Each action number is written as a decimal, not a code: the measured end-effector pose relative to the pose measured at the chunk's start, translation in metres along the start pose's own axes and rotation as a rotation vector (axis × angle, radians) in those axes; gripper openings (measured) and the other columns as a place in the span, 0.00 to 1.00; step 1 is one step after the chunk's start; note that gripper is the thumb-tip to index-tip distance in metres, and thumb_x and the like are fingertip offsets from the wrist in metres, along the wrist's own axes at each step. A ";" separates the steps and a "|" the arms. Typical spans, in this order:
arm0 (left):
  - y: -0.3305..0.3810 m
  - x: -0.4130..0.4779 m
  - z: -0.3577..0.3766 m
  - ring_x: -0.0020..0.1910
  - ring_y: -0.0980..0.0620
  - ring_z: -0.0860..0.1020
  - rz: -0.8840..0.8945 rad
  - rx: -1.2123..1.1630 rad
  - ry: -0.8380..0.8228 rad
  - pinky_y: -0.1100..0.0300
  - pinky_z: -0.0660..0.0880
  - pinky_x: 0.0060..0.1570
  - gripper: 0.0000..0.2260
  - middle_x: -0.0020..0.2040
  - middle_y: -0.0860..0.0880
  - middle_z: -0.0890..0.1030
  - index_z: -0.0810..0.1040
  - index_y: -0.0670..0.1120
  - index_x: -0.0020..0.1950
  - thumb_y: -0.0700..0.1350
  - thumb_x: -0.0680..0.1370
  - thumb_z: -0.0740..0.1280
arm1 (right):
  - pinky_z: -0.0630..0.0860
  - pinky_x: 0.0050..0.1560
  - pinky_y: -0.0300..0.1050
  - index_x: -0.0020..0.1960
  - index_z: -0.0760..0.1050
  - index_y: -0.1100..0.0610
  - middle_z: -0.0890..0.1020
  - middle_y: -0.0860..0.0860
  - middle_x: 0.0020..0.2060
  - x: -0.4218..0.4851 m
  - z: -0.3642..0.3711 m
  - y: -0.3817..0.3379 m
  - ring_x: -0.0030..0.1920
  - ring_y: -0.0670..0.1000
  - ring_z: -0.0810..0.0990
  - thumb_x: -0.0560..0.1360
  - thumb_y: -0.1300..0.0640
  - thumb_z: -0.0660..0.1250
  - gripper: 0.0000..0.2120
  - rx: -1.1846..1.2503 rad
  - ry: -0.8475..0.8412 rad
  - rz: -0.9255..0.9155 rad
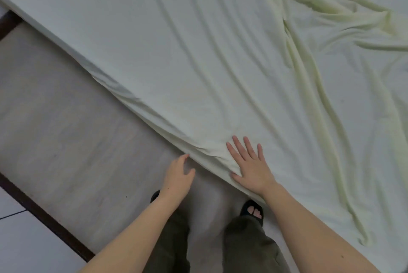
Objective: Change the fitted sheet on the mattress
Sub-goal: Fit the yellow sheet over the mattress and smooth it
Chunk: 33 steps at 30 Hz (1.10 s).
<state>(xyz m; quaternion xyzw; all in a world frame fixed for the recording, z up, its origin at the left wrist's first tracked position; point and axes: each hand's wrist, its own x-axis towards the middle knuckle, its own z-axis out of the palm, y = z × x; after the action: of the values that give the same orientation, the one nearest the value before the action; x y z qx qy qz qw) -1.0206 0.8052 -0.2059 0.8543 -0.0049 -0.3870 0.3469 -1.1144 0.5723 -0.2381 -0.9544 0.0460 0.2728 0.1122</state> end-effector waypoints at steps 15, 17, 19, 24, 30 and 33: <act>0.006 0.132 -0.031 0.78 0.43 0.45 0.461 0.566 0.366 0.36 0.49 0.73 0.24 0.80 0.47 0.50 0.55 0.60 0.77 0.60 0.81 0.48 | 0.54 0.70 0.71 0.77 0.57 0.40 0.57 0.51 0.78 0.016 0.044 0.005 0.77 0.63 0.54 0.64 0.49 0.64 0.42 -0.245 0.359 -0.076; 0.000 0.135 -0.020 0.77 0.40 0.52 0.542 0.452 0.460 0.35 0.57 0.71 0.23 0.78 0.43 0.58 0.64 0.56 0.76 0.53 0.80 0.49 | 0.56 0.69 0.72 0.77 0.58 0.40 0.58 0.51 0.78 0.015 0.046 0.002 0.77 0.63 0.55 0.66 0.50 0.64 0.39 -0.271 0.399 -0.089; -0.007 0.140 -0.015 0.76 0.40 0.54 0.615 0.371 0.528 0.38 0.62 0.69 0.23 0.76 0.40 0.61 0.68 0.53 0.74 0.48 0.80 0.51 | 0.58 0.67 0.74 0.77 0.59 0.41 0.60 0.50 0.77 0.015 0.048 0.001 0.76 0.64 0.57 0.69 0.51 0.63 0.37 -0.319 0.441 -0.100; -0.023 0.151 -0.013 0.78 0.45 0.49 0.728 0.276 0.555 0.41 0.62 0.71 0.23 0.77 0.43 0.57 0.66 0.51 0.75 0.49 0.80 0.50 | 0.61 0.65 0.73 0.77 0.58 0.44 0.61 0.49 0.77 0.013 0.052 0.000 0.75 0.63 0.61 0.79 0.48 0.52 0.26 -0.451 0.529 -0.112; -0.059 0.162 -0.025 0.76 0.61 0.39 0.727 -0.303 0.513 0.61 0.43 0.71 0.39 0.76 0.61 0.33 0.40 0.58 0.79 0.66 0.77 0.59 | 0.69 0.62 0.64 0.77 0.60 0.48 0.68 0.51 0.73 0.007 0.058 -0.010 0.69 0.63 0.72 0.83 0.47 0.50 0.23 -0.468 0.723 -0.051; -0.083 0.184 -0.050 0.78 0.51 0.45 0.372 -0.573 0.403 0.60 0.48 0.67 0.48 0.78 0.54 0.37 0.39 0.58 0.78 0.63 0.70 0.69 | 0.69 0.61 0.63 0.78 0.58 0.46 0.64 0.52 0.76 0.006 0.069 -0.022 0.68 0.65 0.72 0.78 0.59 0.54 0.29 -0.532 0.751 -0.004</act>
<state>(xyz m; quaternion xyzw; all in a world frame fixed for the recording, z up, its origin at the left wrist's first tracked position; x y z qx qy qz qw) -0.8797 0.8462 -0.3535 0.7663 0.0166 -0.1279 0.6294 -1.1409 0.6098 -0.2942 -0.9829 0.0101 -0.0900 -0.1604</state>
